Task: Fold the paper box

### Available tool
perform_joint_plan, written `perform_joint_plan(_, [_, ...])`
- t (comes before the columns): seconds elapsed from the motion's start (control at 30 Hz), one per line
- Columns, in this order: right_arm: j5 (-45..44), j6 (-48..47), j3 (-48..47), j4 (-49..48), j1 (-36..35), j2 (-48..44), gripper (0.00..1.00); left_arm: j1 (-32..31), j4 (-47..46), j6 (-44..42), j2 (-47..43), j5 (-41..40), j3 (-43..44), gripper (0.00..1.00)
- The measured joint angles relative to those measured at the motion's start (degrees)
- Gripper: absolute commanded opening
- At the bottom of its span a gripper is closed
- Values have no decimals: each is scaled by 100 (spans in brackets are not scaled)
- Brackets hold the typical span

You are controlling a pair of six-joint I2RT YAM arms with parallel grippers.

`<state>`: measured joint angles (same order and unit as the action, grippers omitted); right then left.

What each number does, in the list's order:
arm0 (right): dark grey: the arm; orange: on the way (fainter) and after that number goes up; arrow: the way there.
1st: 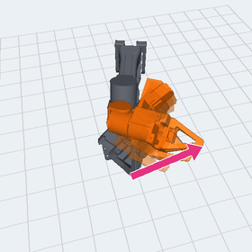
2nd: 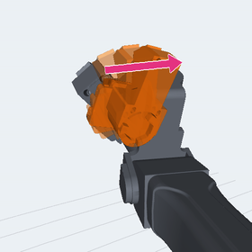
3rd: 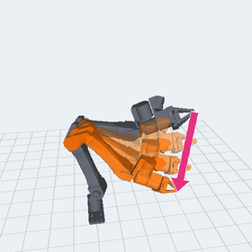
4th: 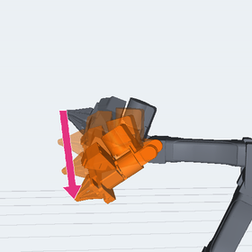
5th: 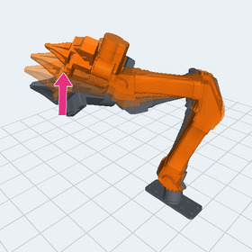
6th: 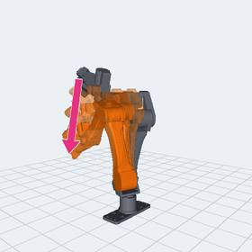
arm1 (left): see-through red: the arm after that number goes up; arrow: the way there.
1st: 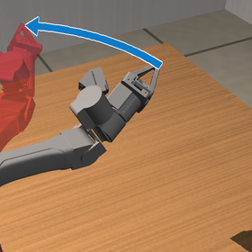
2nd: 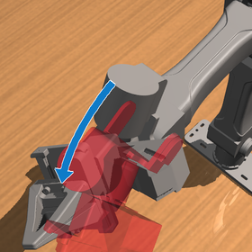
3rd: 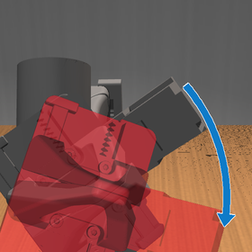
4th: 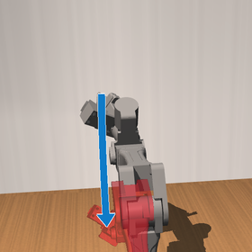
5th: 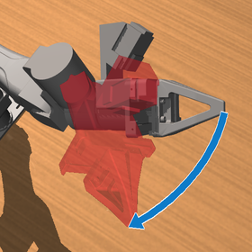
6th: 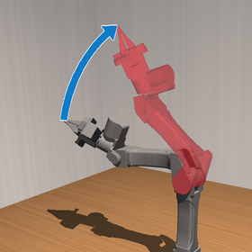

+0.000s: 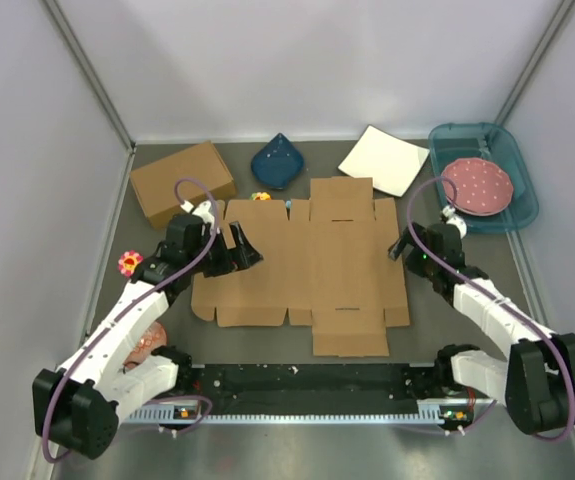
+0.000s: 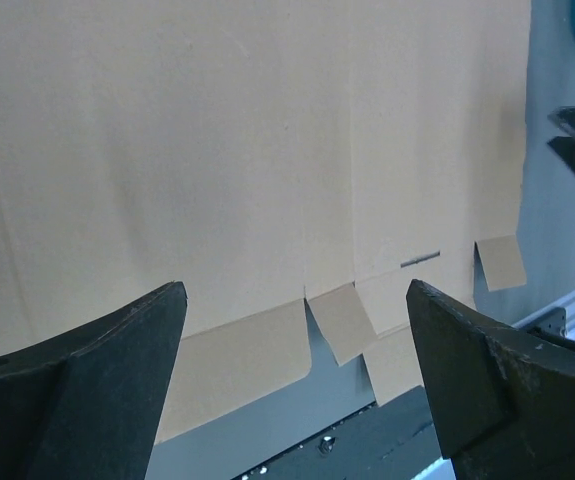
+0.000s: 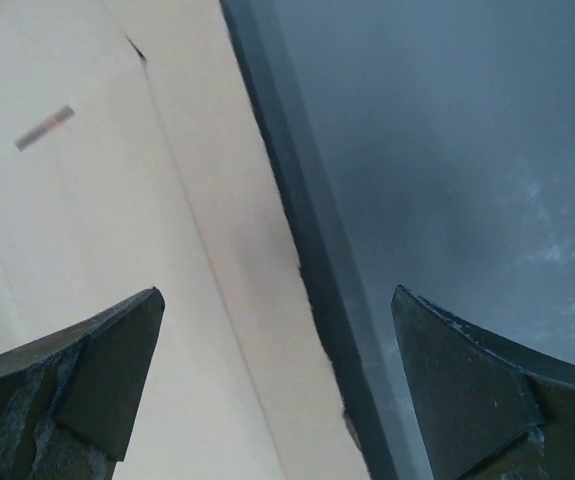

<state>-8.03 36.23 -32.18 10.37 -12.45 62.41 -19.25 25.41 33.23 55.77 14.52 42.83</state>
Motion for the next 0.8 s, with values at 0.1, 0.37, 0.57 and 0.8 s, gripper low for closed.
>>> perform_joint_plan(0.1, [612, 214, 717, -717, 245, 107, 99, 0, -39, -17, -2, 190, -66, 96])
perform_joint_plan(0.37, [1543, 391, 925, -2122, 286, 907, 94, 0, -289, -31, -87, 533, -267, 96])
perform_joint_plan(0.57, [1893, 396, 940, -2820, 293, 1379, 68, 0, -424, -20, -4, 627, -282, 96])
perform_joint_plan(0.8, [2096, 378, 1119, -2970, 299, 1447, 33, 0, -479, -17, 42, 680, -304, 95])
